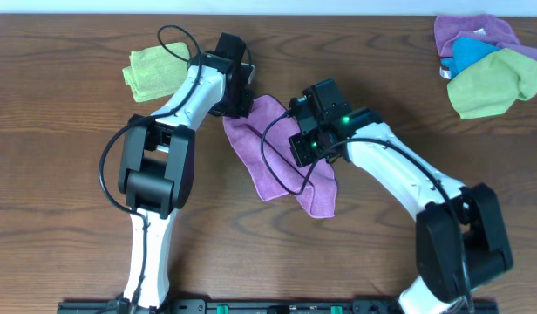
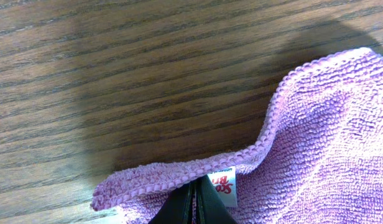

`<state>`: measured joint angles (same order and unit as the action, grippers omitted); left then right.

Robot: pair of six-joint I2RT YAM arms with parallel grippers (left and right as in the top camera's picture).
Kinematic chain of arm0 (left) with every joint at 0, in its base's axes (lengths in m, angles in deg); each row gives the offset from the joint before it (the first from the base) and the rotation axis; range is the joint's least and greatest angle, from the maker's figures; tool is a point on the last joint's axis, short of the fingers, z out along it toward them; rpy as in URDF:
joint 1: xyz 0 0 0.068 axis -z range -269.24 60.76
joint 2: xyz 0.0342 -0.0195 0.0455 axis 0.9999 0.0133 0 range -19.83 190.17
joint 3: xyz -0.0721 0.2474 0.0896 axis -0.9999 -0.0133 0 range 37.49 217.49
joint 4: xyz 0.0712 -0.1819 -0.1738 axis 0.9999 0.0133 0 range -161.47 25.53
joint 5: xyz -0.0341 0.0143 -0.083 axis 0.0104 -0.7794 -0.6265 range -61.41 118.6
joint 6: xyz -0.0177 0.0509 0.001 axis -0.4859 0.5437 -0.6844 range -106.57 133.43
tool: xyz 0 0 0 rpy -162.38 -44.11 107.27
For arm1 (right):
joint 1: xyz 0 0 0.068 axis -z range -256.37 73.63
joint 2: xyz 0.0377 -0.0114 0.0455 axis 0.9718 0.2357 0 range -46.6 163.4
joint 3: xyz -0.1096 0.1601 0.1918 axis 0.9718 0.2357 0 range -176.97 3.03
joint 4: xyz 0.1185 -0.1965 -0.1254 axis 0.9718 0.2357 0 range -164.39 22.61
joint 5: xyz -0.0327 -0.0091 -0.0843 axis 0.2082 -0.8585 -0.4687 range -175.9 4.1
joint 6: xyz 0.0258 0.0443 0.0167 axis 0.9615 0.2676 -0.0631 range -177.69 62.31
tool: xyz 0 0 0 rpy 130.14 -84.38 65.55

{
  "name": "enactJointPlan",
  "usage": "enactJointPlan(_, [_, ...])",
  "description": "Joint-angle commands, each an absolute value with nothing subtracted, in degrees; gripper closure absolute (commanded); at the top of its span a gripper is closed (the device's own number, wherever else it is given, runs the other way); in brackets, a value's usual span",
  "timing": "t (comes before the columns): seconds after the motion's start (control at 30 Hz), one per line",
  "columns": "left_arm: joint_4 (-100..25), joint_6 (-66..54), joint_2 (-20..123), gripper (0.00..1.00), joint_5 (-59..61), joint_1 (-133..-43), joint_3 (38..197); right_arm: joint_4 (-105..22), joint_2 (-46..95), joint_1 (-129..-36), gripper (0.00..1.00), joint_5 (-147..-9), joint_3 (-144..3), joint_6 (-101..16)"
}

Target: Fold the cloth

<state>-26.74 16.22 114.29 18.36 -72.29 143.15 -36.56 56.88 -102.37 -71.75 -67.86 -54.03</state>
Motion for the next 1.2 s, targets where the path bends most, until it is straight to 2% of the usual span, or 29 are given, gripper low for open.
enactJointPlan(0.0, [-25.21, 16.00, 118.16, 0.94, 21.52, -72.81, 142.63, -35.97, 59.07, -102.02, 0.99, -66.20, -68.32, -55.21])
enactJointPlan(0.6, [-25.00, 15.98, 118.16, 0.94, 21.57, -73.60, 144.66, -31.71, 59.44, -107.59, 0.99, -64.54, -66.42, -55.03])
enactJointPlan(0.83, [-24.97, 15.98, 118.16, 0.94, 21.52, -74.34, 144.79, -33.24, 59.49, -107.70, 0.98, -70.96, -64.34, -54.75])
enactJointPlan(1.17, [-25.28, 15.98, 118.16, 0.94, 21.55, -74.34, 145.03, -33.79, 59.51, -110.80, 0.99, -65.96, -64.34, -53.46])
